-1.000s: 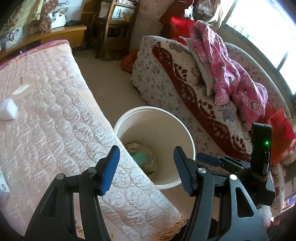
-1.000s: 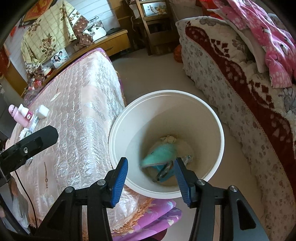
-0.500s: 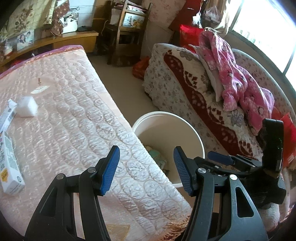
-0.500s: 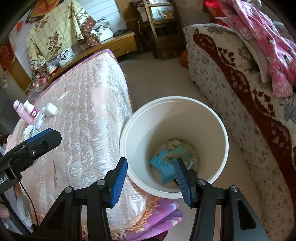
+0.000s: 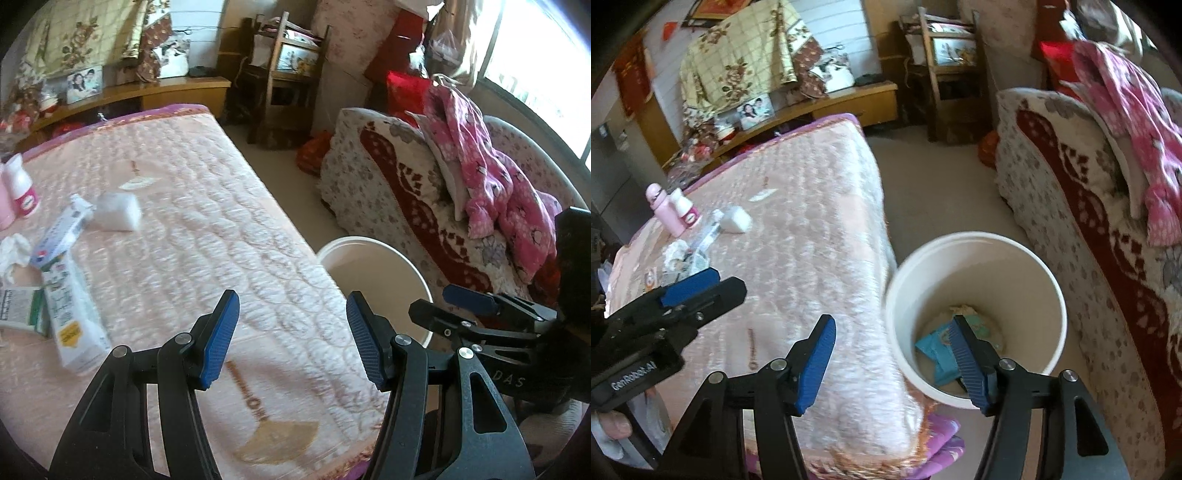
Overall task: Collect trash
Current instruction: 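Move both tools back over the remaining trash on the bed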
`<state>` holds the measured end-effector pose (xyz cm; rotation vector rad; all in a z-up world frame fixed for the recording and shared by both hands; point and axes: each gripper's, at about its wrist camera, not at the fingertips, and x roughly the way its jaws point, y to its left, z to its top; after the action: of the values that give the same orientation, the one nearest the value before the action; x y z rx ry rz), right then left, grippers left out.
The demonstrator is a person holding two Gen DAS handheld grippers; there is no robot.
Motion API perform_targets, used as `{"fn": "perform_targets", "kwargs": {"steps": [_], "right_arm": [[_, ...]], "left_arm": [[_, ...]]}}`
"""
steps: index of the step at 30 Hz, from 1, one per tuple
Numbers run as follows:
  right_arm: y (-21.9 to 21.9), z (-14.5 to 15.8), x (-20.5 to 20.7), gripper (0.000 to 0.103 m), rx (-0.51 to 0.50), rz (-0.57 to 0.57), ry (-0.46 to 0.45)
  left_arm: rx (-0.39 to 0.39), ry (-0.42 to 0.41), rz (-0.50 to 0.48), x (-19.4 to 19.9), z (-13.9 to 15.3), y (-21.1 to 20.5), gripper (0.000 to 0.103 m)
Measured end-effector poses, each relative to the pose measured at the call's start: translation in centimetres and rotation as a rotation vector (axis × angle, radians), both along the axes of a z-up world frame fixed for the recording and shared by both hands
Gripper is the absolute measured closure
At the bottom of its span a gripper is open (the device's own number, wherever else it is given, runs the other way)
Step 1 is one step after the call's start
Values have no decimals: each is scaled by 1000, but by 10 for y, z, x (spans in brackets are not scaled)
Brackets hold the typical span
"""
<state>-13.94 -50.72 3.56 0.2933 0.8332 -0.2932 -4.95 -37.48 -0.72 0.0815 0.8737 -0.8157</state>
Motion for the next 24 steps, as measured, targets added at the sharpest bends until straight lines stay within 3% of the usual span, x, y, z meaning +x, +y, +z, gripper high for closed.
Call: {"fn": "perform_targets", "kwargs": {"steps": [24], "right_arm": [[120, 12, 62, 39, -26, 214, -29]], "left_arm": [[2, -37, 258, 31, 6, 159, 44]]}}
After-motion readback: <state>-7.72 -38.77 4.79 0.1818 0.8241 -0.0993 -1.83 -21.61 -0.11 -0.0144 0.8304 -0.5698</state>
